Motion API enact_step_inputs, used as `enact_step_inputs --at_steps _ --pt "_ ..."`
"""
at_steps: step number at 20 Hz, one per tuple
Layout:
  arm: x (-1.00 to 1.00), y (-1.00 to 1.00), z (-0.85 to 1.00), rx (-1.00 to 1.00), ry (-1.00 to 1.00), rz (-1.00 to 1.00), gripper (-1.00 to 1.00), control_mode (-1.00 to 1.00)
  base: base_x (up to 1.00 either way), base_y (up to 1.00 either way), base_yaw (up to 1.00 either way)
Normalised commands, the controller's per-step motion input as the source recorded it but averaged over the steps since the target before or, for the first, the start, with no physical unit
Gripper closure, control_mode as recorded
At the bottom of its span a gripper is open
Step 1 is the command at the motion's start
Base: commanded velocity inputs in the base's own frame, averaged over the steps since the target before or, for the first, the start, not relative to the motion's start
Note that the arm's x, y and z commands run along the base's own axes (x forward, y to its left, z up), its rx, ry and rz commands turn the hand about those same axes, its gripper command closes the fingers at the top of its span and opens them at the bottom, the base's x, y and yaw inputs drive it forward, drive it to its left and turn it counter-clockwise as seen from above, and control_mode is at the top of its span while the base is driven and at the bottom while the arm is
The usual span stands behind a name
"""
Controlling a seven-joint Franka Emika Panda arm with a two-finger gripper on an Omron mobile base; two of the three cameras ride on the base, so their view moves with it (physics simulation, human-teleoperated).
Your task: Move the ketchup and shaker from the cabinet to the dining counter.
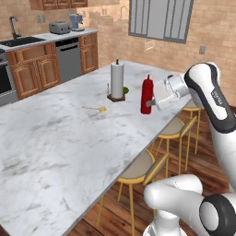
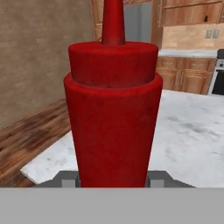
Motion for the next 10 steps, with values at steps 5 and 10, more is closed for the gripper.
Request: enact_step_inputs --at_steps 5,10 --pt "0.2 0.13 -0.46 0.01 -0.14 0.0 1.0 -1.0 0.0 0.0 0.0" --pt "0.24 0.03 -0.47 0.05 -0.05 0.0 1.0 -1.0 0.0 0.0 0.0"
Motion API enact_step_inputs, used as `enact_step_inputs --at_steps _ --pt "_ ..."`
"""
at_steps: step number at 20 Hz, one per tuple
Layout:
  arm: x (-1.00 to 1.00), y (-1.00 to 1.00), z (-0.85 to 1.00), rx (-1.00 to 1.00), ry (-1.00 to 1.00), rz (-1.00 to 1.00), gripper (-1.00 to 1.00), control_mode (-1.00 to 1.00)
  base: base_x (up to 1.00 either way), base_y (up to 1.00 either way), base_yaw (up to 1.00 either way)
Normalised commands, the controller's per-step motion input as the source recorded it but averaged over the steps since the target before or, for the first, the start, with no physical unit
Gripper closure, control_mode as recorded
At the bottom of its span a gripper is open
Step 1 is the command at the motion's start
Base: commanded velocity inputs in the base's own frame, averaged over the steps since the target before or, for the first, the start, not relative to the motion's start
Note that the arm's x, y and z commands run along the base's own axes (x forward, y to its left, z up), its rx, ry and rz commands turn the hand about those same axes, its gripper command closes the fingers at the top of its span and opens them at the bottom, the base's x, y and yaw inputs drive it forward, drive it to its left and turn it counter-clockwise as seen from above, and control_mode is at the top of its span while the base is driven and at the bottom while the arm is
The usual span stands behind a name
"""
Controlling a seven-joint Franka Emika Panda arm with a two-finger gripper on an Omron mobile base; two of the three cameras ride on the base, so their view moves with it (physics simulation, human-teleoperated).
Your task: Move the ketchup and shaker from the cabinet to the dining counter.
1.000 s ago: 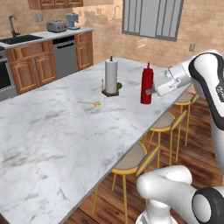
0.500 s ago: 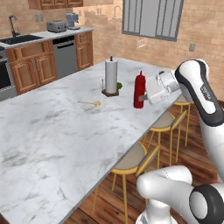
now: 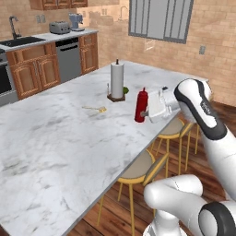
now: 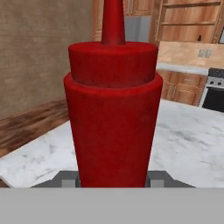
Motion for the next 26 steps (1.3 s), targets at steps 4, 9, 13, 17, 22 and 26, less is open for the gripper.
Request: enact_step_inputs --at_steps 4,9,13,17,22,26 --pt "0.28 0.0 -0.45 0.1 0.0 0.0 1.0 -1.0 0.0 0.0 0.0" --pt "0.38 -0.01 -0.54 0.09 0.0 0.0 1.0 -1.0 0.0 0.0 0.0" --pt "0.46 -0.05 -0.41 0.01 0.0 0.02 1.0 -1.0 0.0 0.0 0.0" --pt "0.46 -0.05 -0.34 0.0 0.0 0.04 1.0 -1.0 0.0 0.0 0.0" --pt "0.45 -0.03 -0.27 0.0 0.0 0.09 1.0 -1.0 0.0 0.0 0.0" --pt "0.38 0.0 -0.2 0.0 0.0 0.1 1.0 -1.0 0.0 0.0 0.0"
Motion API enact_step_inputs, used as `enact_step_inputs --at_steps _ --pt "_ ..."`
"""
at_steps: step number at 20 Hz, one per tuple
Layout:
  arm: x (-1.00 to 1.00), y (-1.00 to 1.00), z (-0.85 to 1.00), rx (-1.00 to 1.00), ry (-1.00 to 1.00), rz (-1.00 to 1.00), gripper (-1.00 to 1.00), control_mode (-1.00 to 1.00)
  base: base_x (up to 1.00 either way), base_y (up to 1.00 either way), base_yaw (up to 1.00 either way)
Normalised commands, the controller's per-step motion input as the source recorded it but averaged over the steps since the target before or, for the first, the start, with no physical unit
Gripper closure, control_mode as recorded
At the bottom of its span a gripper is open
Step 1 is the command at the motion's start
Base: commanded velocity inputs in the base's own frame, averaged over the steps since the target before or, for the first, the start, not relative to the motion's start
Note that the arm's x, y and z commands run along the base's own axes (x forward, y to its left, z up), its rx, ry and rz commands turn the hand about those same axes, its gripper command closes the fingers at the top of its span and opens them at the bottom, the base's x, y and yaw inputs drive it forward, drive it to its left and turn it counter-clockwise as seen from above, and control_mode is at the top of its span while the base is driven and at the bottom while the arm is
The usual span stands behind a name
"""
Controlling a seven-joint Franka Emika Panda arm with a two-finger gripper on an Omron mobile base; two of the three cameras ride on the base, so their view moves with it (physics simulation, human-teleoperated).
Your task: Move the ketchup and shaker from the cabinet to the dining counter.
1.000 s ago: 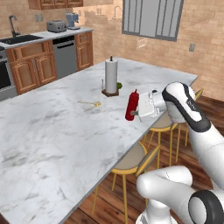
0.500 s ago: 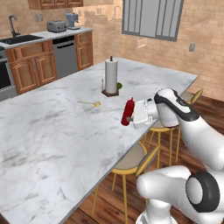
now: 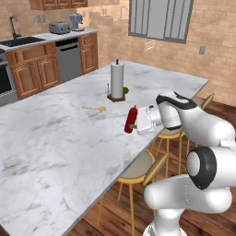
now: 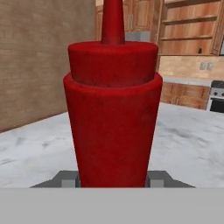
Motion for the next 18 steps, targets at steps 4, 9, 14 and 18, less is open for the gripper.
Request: enact_step_inputs --at_steps 4,9,14,18 --pt "0.32 0.0 -0.17 0.0 0.0 0.1 1.0 -1.0 0.0 0.0 0.0" --pt "0.3 0.0 -0.18 0.0 0.0 0.06 1.0 -1.0 0.0 0.0 0.0" --pt "0.17 0.09 -0.19 -0.03 0.0 0.0 1.0 -1.0 0.0 0.0 0.0" --pt "0.15 0.13 -0.28 -0.06 0.0 0.0 1.0 -1.0 0.0 0.0 0.0"
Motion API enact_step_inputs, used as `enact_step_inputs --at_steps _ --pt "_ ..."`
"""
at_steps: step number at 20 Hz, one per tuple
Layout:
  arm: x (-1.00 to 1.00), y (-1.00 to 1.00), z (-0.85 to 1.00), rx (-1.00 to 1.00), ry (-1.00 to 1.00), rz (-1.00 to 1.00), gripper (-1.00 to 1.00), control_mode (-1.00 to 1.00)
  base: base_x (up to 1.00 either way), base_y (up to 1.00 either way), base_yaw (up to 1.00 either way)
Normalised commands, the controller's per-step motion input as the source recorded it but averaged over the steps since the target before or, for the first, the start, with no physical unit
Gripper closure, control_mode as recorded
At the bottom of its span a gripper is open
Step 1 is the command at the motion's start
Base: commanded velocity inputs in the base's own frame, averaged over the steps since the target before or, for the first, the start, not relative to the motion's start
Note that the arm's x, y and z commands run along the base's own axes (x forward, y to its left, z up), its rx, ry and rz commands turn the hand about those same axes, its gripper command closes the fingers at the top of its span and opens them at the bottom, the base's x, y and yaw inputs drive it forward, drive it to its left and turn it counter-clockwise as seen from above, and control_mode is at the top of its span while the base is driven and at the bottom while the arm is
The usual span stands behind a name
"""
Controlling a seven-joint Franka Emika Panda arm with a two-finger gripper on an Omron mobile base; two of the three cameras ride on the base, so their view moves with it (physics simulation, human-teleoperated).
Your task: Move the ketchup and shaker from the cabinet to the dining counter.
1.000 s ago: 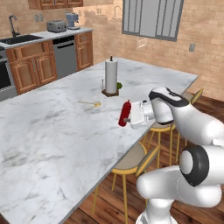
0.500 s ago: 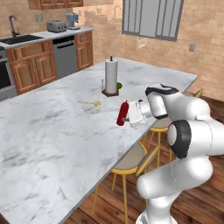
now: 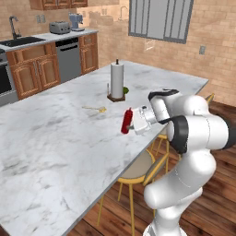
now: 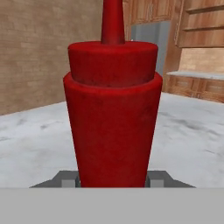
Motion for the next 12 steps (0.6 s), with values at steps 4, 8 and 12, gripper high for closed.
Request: enact_step_inputs --at_steps 4,8,12 --pt "0.19 0.14 -0.3 -0.08 0.0 -0.01 1.0 -1.0 0.0 0.0 0.0" --pt "0.26 0.19 -0.29 -0.03 0.01 -0.02 1.0 -1.0 0.0 0.0 0.0" --pt "0.26 0.04 -0.27 -0.01 0.02 -0.02 1.0 -1.0 0.0 0.0 0.0"
